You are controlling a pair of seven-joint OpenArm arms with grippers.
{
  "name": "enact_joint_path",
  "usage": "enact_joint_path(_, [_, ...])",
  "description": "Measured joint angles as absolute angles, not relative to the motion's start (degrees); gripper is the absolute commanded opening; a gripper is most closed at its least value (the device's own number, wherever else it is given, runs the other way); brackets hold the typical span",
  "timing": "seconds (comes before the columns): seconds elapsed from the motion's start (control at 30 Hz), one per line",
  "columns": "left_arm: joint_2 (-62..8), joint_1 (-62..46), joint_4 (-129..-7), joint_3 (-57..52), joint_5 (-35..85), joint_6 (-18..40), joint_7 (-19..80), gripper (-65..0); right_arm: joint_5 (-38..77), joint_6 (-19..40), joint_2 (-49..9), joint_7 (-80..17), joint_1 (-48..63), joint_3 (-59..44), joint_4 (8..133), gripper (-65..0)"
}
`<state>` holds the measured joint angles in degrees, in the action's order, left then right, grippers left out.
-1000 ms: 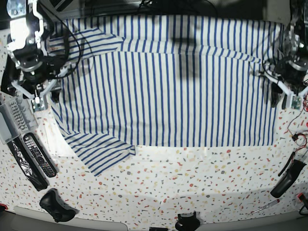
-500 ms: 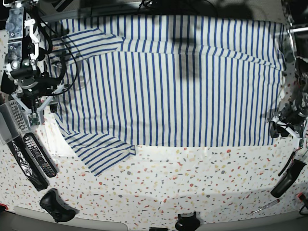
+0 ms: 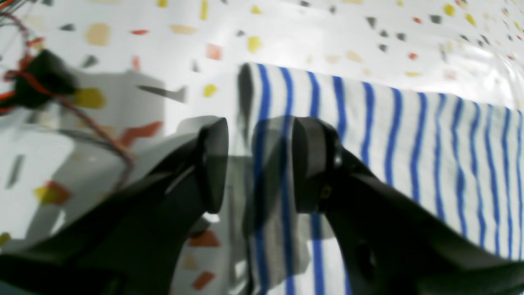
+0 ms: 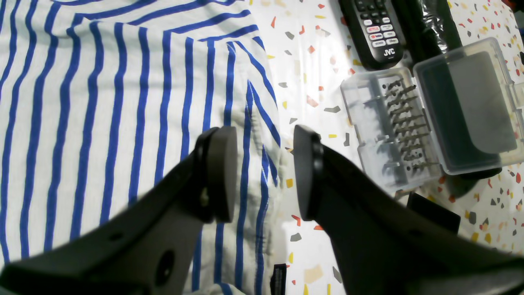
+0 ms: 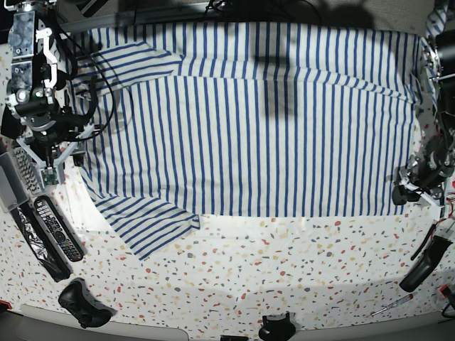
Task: Layout the t-shirt on the table in an organized manner, then fold the t-shirt properly
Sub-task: 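Hold the side edges with both grippers and drag them toward the hem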
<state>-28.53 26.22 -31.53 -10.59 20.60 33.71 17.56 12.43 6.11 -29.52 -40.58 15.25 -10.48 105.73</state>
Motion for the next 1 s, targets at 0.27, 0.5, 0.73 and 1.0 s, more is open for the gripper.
enact_joint_path(0.27, [-26.20, 26.46, -31.62, -10.63, 20.80, 33.69, 18.87, -51.9, 12.43, 6.11, -29.52, -39.07, 15.27, -10.48, 105.73, -42.5])
enact_joint_path(0.5, [-25.56, 26.41, -31.77, -10.63, 16.14, 33.74, 19.25, -65.0, 7.49, 6.22, -29.52, -28.08, 14.11, -10.48, 105.71, -42.5])
enact_joint_path(0.73, [-25.54, 26.57, -31.86, -10.66, 15.44, 33.87, 19.66, -65.0, 19.68, 6.42, -29.69, -34.81, 1.08, -10.35, 95.13, -42.5])
enact_joint_path(1.0, [-25.54, 26.57, -31.86, -10.74, 15.66, 33.76, 19.99, -65.0, 31.59, 21.96, -29.78, -47.66, -24.43, -10.33, 69.23, -42.5])
